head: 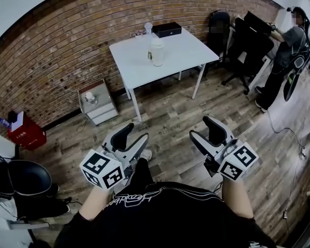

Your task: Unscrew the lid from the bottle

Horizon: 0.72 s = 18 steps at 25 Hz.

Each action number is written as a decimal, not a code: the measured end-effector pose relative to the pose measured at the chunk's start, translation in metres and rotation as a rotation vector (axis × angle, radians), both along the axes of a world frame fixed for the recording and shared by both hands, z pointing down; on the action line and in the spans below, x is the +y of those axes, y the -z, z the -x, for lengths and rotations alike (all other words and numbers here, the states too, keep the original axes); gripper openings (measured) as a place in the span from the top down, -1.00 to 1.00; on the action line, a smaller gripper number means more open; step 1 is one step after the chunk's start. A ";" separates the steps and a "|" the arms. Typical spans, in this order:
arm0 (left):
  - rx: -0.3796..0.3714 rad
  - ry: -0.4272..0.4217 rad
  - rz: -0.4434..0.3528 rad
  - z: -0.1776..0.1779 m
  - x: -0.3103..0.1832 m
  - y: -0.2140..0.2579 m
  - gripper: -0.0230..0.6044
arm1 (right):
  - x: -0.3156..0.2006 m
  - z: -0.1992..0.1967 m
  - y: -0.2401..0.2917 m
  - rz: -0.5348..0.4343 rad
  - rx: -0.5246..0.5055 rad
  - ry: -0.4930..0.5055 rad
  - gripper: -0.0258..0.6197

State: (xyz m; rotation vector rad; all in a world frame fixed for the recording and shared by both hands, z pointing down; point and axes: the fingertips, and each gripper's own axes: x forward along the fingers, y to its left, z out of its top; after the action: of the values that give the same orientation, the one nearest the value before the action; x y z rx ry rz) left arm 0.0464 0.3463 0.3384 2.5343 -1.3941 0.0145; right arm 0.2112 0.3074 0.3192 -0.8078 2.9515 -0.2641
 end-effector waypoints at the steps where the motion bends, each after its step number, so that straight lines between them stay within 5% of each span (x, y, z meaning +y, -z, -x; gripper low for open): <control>1: 0.005 0.010 0.004 0.009 -0.007 -0.003 0.10 | -0.009 0.006 -0.002 0.003 0.003 -0.002 0.08; 7: 0.050 0.005 0.055 0.059 -0.071 -0.023 -0.06 | -0.081 0.049 -0.014 0.039 0.022 -0.030 0.02; 18: -0.005 -0.138 0.135 0.127 -0.257 -0.059 -0.09 | -0.237 0.130 -0.036 0.139 0.063 -0.128 0.01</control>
State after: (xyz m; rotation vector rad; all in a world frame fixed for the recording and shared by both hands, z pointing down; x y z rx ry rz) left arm -0.0809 0.0892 0.3973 2.5138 -1.1756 0.1349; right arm 0.0811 0.0708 0.3552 -1.0354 2.9496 -0.4474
